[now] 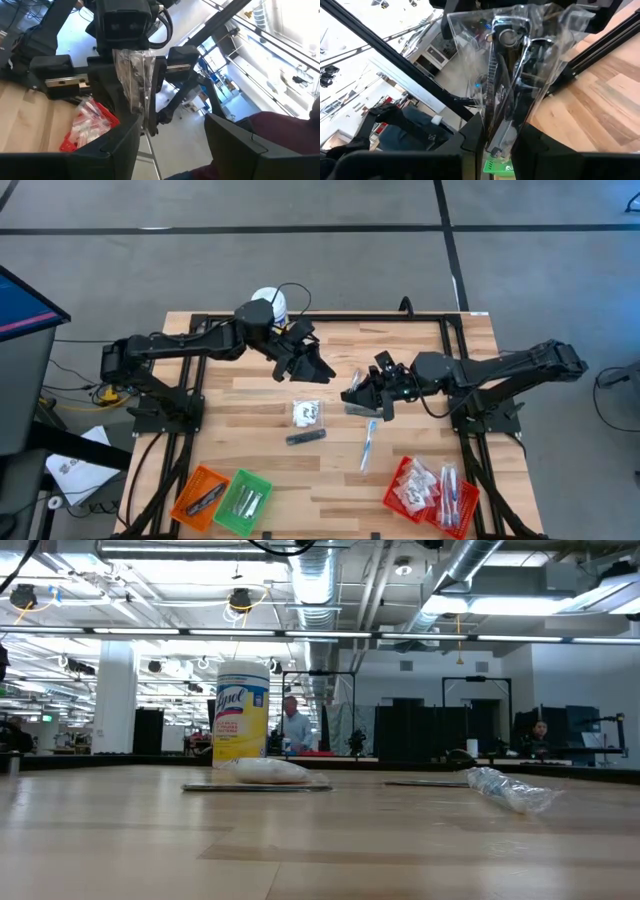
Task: Pick & Place Travel size toiletries
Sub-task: Put the nail cutter into the green basket
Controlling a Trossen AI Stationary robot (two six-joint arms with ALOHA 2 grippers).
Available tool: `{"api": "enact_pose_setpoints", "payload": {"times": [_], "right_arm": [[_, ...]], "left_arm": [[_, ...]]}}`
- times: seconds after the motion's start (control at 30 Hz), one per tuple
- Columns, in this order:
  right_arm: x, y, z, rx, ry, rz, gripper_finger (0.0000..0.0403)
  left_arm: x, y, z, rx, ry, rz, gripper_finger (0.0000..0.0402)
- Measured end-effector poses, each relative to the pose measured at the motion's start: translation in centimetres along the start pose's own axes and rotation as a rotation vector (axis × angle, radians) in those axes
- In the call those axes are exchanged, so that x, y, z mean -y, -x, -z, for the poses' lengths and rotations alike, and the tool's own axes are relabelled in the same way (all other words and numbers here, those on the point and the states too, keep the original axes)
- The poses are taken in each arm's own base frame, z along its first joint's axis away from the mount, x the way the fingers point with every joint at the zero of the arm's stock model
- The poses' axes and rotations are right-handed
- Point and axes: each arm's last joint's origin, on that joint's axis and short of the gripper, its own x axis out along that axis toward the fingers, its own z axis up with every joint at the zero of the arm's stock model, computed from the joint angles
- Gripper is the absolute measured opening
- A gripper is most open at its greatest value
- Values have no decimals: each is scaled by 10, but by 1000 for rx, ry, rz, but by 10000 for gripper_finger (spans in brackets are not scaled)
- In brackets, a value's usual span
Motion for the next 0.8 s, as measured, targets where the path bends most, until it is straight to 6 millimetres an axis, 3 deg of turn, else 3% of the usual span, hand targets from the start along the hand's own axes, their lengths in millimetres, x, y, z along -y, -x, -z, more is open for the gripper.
{"api": "enact_pose_setpoints", "payload": {"times": [0.43,0.8], "right_arm": [[6,0,-6,22,-3,20,61],[12,0,-11,28,-6,44,61]], "left_arm": [[-5,-3,-3,96,-158,-90,214],[-11,-9,-4,115,-187,-74,229]]}}
